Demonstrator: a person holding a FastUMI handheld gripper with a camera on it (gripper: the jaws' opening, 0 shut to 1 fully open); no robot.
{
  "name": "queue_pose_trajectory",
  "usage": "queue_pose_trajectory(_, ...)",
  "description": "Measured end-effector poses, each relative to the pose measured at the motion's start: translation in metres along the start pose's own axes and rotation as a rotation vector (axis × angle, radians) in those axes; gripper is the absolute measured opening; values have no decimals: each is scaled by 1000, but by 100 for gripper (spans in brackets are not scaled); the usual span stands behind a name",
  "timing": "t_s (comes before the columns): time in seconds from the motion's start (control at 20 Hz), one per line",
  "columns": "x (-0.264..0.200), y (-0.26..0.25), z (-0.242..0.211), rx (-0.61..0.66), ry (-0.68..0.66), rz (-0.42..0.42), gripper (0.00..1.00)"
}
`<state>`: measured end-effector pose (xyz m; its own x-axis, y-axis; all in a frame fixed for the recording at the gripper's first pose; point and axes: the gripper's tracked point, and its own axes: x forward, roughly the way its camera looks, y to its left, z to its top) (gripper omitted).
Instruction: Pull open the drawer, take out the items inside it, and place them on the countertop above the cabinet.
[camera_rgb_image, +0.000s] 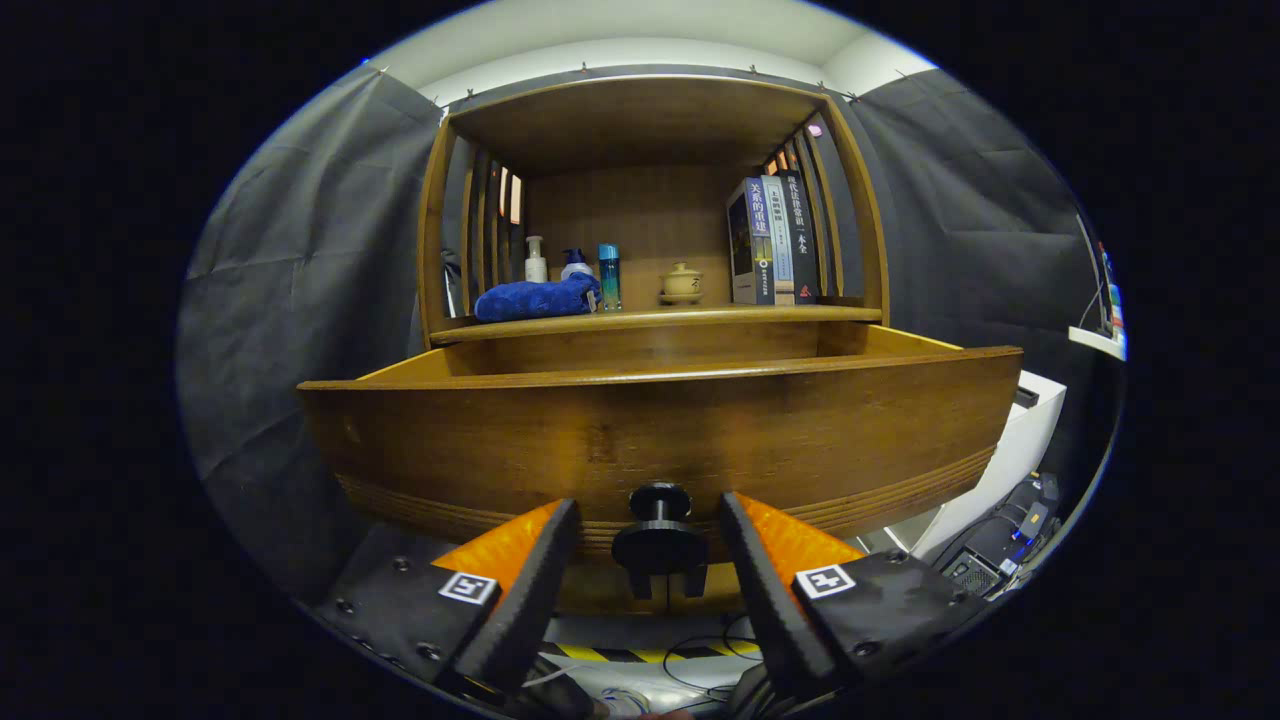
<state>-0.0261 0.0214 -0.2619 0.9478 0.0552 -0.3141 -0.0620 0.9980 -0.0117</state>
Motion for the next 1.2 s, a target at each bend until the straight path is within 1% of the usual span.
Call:
queue_pose_trajectory(0.1, -5, -2, 15, -1, -30, -2, 99)
queue_pose_trajectory(0.25, -15, -21, 63, 4, -105, -27, 99)
queue_pose_trajectory(0.3, -16, -32, 85, 7, -140, -41, 99)
queue_pose_trajectory(0.35, -19, -37, 113, 6, -189, -37, 98)
queue_pose_trajectory(0.45, -14, -50, 169, -48, -243, -69, 98)
queue_pose_trajectory(0.5, -8, -49, 193, -58, -243, -65, 98)
queue_pose_trajectory(0.55, 2, -44, 210, -42, -212, -45, 98)
queue_pose_trajectory(0.65, 24, -30, 230, 5, -125, 13, 99)
queue_pose_trajectory(0.75, 59, -32, 220, 16, 29, 17, 99)
queue_pose_trajectory(0.85, 98, -32, 191, -3, 176, 9, 99)
queue_pose_trajectory(0.95, 121, -27, 163, -10, 287, 8, 100)
queue_pose_trajectory(1.0, 130, -24, 145, -8, 344, 8, 100)
queue_pose_trajectory(1.2, 140, -7, 87, 15, 558, 33, 100)
